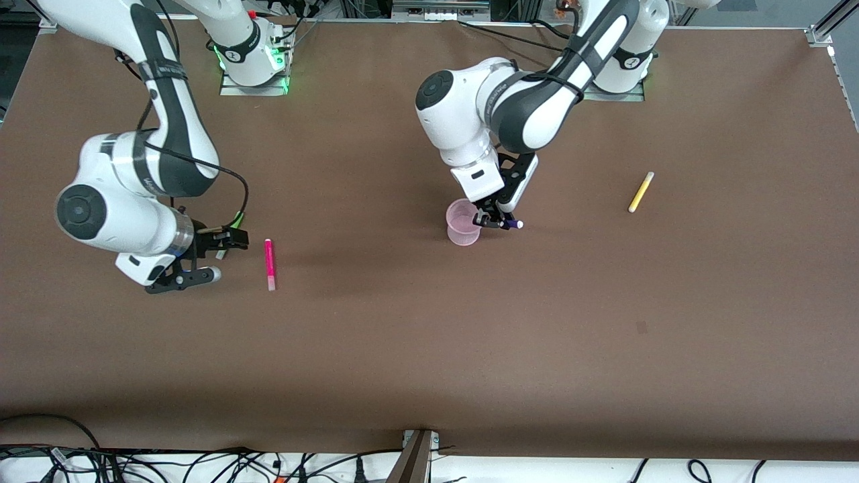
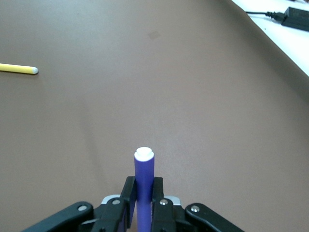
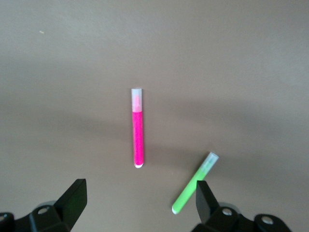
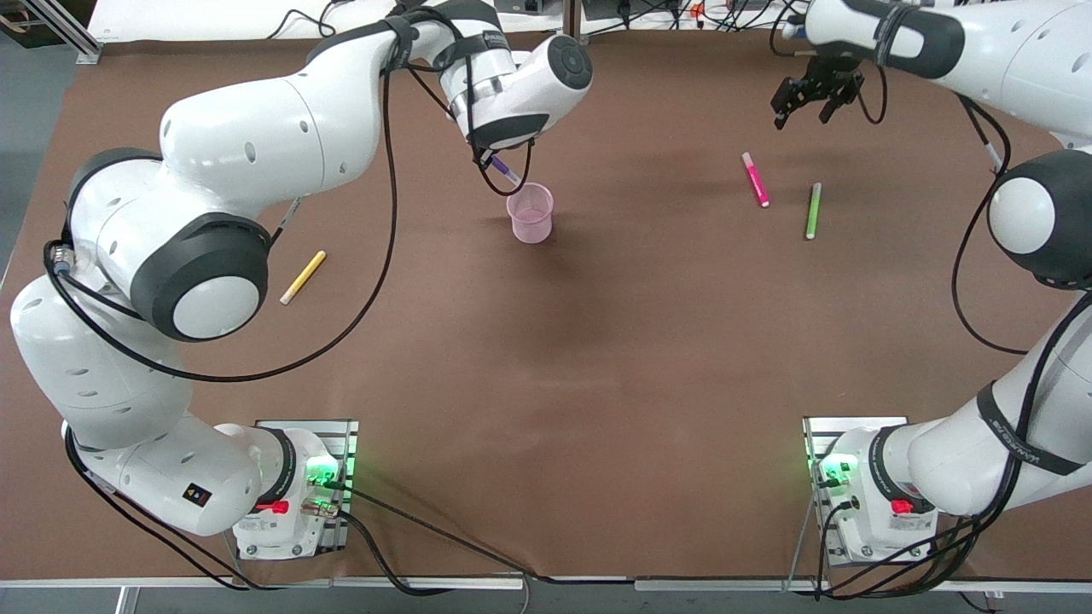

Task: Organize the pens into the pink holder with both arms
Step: 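Carry the purple marker over the pink cup while the right gripper reaches the magenta marker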

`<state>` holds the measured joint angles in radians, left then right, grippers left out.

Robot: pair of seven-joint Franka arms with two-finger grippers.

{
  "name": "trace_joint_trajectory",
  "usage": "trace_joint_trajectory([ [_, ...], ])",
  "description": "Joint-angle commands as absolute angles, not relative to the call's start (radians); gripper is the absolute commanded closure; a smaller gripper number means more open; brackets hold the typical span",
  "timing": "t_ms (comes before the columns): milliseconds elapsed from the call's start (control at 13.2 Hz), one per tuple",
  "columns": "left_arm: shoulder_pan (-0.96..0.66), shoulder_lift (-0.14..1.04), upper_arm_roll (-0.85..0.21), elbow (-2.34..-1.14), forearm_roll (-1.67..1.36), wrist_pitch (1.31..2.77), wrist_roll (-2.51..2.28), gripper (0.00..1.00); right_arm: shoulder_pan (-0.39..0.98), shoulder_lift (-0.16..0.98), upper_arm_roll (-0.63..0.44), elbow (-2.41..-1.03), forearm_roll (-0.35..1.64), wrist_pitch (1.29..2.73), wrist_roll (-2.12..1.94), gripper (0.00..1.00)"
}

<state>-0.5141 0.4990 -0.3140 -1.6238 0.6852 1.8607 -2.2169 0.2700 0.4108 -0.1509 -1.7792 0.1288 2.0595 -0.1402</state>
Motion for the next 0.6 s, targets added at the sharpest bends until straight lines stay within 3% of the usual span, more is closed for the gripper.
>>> trace_joint_trajectory([
  [0, -0.563, 0.529, -0.296, -1.600, 0.727, 1.827, -2.292, 1.00, 0.275, 0.365, -0.149, -1.935, 0.149, 2.198, -0.149, 0.00],
  [227, -0.597, 0.555, -0.296, -1.597, 0.782, 1.795, -2.330, 1.00, 0.275, 0.344, -0.127, -2.020, 0.149, 2.276, -0.146, 0.00],
  [529, -0.632, 0.571, -0.293, -1.574, 0.813, 1.757, -2.332, 1.00, 0.276, 0.356, -0.114, -2.023, 0.149, 2.279, -0.112, 0.02],
])
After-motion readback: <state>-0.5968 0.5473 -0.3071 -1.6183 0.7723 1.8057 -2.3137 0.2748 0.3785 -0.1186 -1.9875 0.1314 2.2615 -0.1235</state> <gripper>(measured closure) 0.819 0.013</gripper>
